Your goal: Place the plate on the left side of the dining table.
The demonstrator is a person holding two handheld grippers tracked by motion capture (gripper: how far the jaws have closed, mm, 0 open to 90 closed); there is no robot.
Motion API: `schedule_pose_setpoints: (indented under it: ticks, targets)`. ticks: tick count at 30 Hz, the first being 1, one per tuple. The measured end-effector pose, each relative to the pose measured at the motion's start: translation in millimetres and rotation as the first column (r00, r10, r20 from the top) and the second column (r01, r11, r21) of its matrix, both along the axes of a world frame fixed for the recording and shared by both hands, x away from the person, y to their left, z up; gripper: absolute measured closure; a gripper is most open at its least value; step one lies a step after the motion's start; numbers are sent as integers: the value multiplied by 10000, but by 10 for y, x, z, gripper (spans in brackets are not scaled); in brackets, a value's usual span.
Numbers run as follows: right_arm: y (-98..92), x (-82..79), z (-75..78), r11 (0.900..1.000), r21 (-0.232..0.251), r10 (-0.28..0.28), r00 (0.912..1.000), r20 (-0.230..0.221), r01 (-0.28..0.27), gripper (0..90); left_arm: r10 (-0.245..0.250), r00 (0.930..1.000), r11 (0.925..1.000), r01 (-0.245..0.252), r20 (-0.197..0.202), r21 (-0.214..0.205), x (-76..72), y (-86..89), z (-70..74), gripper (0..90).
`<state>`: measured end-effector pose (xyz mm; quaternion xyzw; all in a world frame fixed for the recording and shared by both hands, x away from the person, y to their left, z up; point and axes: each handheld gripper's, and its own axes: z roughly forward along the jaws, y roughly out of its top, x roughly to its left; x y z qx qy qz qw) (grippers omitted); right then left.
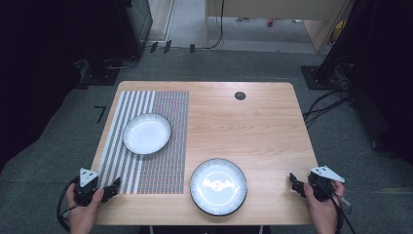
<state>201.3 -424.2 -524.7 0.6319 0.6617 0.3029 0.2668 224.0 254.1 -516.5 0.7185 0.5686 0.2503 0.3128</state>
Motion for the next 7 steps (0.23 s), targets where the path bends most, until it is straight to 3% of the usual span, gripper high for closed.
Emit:
schedule_pose_setpoints:
  ticks: [7]
  targets:
    - [4,9,-2,10000,-4,14,10000,-74,-14,147,-8,10000,10000,8,47,-18,-4,1,-5,159]
